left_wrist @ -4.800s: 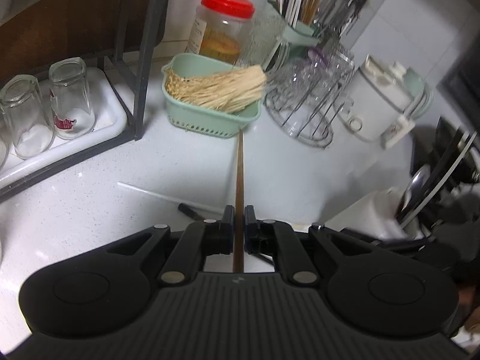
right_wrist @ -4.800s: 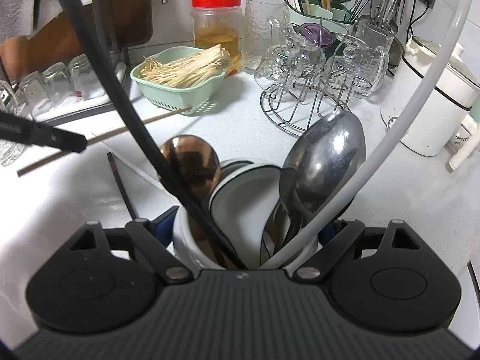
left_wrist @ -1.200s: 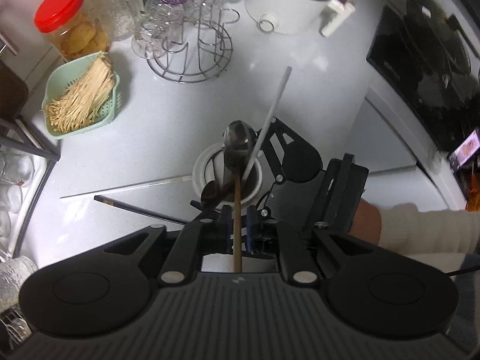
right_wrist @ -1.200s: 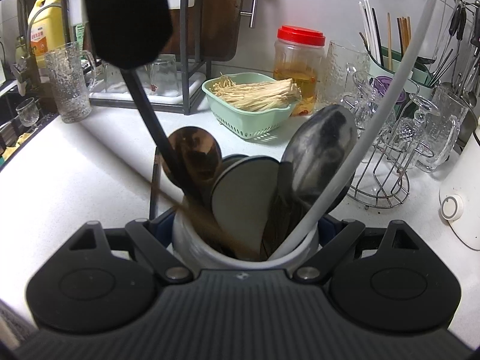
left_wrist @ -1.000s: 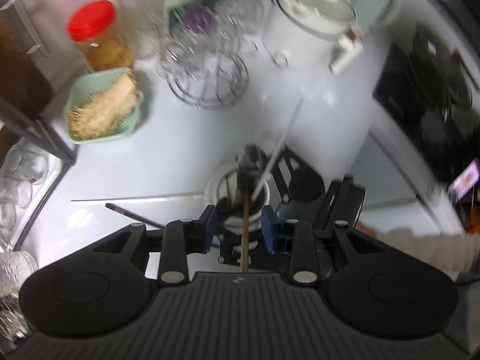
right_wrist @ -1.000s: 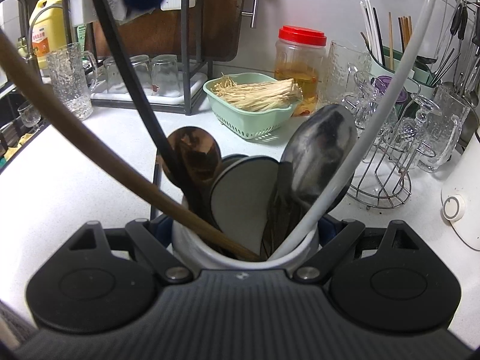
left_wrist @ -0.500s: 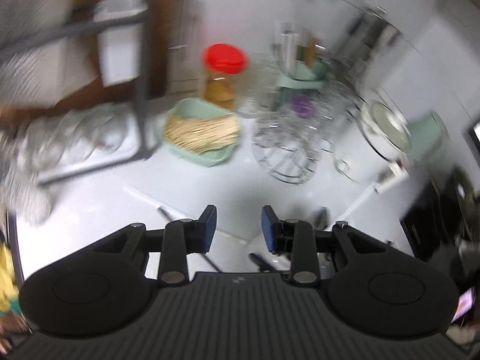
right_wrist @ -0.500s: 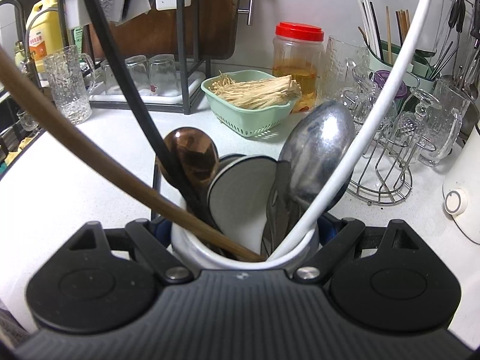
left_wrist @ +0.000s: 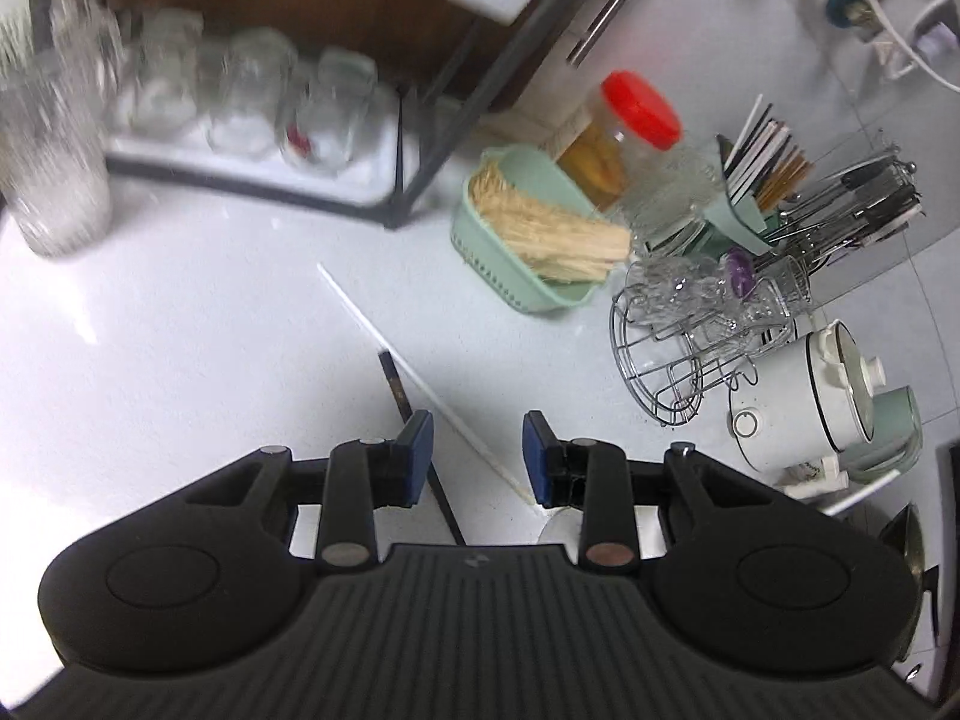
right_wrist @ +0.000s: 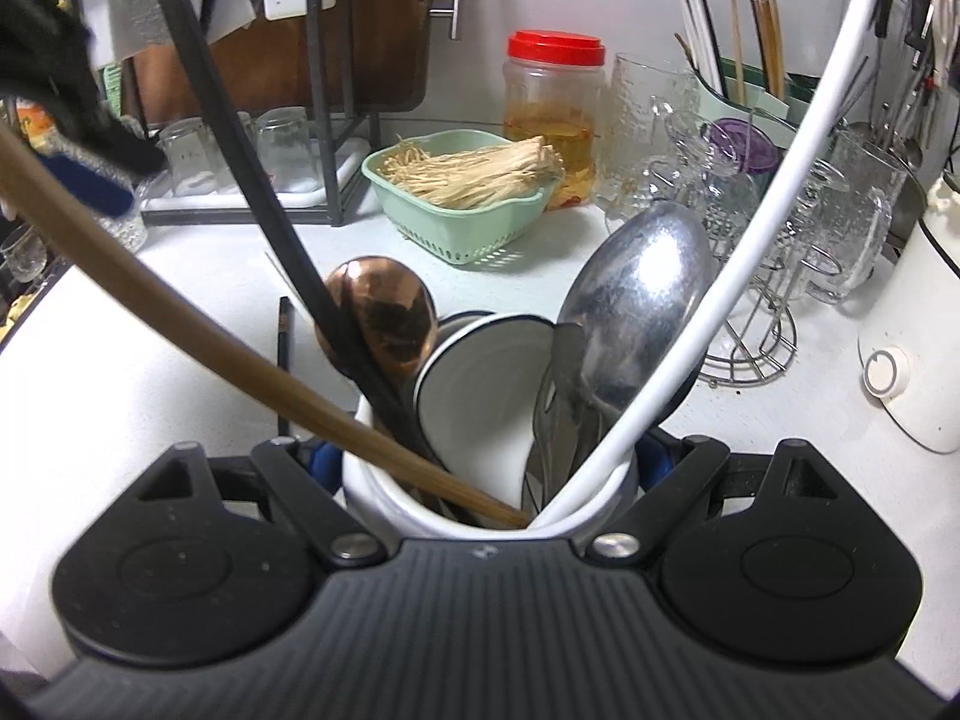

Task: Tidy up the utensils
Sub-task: 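Move the open left tool over the black chopstick on the counter, then close the left tool on the black chopstick and lift it, then carry the black chopstick over the mug and lower it inside with left tool, then open the left tool and lift it away from the mug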

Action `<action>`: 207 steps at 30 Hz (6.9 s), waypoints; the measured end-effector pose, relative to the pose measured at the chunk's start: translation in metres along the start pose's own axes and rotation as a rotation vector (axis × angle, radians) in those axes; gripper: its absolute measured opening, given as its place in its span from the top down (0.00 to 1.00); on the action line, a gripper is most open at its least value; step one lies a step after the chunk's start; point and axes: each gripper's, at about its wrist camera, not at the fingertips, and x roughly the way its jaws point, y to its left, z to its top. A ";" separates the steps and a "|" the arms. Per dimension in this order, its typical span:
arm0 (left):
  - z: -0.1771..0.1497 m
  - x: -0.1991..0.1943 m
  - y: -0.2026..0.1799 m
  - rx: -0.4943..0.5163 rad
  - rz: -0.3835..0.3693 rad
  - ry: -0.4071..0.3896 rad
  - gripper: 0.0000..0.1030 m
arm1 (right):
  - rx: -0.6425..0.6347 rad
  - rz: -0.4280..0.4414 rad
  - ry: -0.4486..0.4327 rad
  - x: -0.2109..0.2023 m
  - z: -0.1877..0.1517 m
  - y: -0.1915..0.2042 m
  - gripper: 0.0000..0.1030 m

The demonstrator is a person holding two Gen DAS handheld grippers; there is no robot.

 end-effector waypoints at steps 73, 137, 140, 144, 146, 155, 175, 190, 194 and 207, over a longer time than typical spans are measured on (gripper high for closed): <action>0.002 0.134 -0.020 0.239 0.333 0.118 0.77 | 0.003 0.025 -0.016 -0.008 -0.009 -0.010 0.12; 0.003 -0.114 -0.178 0.475 -0.016 -0.352 0.94 | -0.033 0.018 -0.027 0.000 -0.003 0.003 0.11; 0.002 -0.125 -0.190 0.481 -0.041 -0.353 0.94 | -0.033 0.018 -0.028 0.000 -0.003 0.003 0.11; -0.001 -0.141 -0.204 0.489 -0.065 -0.357 0.94 | -0.030 0.017 -0.027 0.000 -0.003 0.002 0.12; -0.002 -0.149 -0.209 0.493 -0.080 -0.361 0.94 | -0.028 0.015 -0.026 0.000 -0.002 0.002 0.12; -0.005 -0.169 -0.222 0.492 -0.142 -0.342 0.94 | -0.023 0.013 -0.030 0.000 -0.003 0.002 0.12; -0.025 -0.079 -0.217 0.622 -0.090 0.021 0.94 | -0.024 0.008 -0.031 -0.001 -0.002 0.005 0.11; -0.020 -0.029 -0.224 0.695 -0.062 0.265 0.94 | -0.037 0.032 -0.025 0.001 -0.002 0.002 0.12; -0.022 -0.034 -0.225 0.723 -0.056 0.247 0.93 | -0.037 0.031 -0.028 0.001 -0.002 0.002 0.10; -0.004 -0.097 -0.206 0.672 -0.079 -0.005 0.45 | 0.044 0.027 -0.061 -0.009 0.000 0.000 0.00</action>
